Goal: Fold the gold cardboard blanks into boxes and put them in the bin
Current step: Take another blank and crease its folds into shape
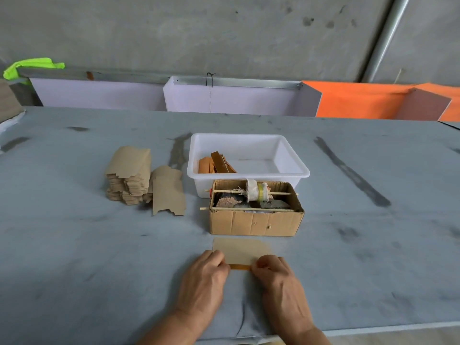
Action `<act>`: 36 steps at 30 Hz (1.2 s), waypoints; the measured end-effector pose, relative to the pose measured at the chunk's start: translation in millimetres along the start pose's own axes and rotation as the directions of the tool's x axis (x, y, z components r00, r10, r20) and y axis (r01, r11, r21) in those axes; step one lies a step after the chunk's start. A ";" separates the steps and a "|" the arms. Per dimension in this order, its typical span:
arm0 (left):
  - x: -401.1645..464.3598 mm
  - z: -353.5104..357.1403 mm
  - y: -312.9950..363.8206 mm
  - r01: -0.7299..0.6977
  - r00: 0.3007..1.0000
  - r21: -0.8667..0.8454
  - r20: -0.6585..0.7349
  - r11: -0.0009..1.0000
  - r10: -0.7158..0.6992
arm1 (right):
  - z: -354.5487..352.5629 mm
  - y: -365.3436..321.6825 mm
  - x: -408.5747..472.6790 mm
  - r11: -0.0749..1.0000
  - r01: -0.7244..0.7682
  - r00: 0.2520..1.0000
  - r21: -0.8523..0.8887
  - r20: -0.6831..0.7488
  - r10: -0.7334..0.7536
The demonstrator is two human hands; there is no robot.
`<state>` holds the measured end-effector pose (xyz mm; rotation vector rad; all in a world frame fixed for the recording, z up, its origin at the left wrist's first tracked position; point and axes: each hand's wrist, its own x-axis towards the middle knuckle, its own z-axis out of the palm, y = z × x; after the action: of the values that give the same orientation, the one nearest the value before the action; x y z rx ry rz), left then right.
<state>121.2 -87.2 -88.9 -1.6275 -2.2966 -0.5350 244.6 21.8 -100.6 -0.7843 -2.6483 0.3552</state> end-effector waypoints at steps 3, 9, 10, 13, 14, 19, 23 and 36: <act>-4.5 0.1 -6.0 0.098 0.993 -0.112 0.078 0.989 -0.090 | -8.1 13.6 -4.5 1.000 -0.016 1.000 0.027 -0.005 0.016; 20.1 5.1 -18.4 0.420 0.907 -0.198 0.104 0.885 -0.407 | -13.5 3.8 21.6 0.967 -0.210 0.973 0.147 -0.065 0.221; 27.7 7.7 -21.3 0.446 0.895 -0.216 0.097 0.869 -0.435 | -13.1 4.0 28.5 0.965 -0.226 0.966 0.134 -0.095 0.240; 44.7 15.0 -24.6 0.510 0.860 -0.228 0.161 0.830 -0.484 | -10.3 3.4 45.1 0.961 -0.275 0.961 0.025 -0.035 0.275; 47.8 16.8 -24.3 0.533 0.845 -0.228 0.195 0.815 -0.498 | -9.5 3.9 48.6 0.957 -0.290 0.957 -0.015 0.003 0.290; 48.8 20.2 -21.3 0.588 0.797 -0.176 0.296 0.790 -0.527 | -7.7 10.4 48.6 0.971 -0.234 0.960 -0.039 0.150 0.238; 48.6 13.1 -20.5 0.558 0.800 -0.102 0.330 0.824 -0.501 | -9.5 18.9 45.6 0.984 -0.176 0.966 -0.025 0.185 0.177; 58.0 1.3 -22.2 0.472 0.811 -0.089 0.433 0.877 -0.392 | -13.4 20.9 52.1 0.995 -0.098 0.963 -0.016 0.250 0.099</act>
<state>81.2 -44.4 -68.4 -1.3816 -3.0542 -0.5752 219.1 70.1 -81.8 -0.9306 -2.8488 0.5074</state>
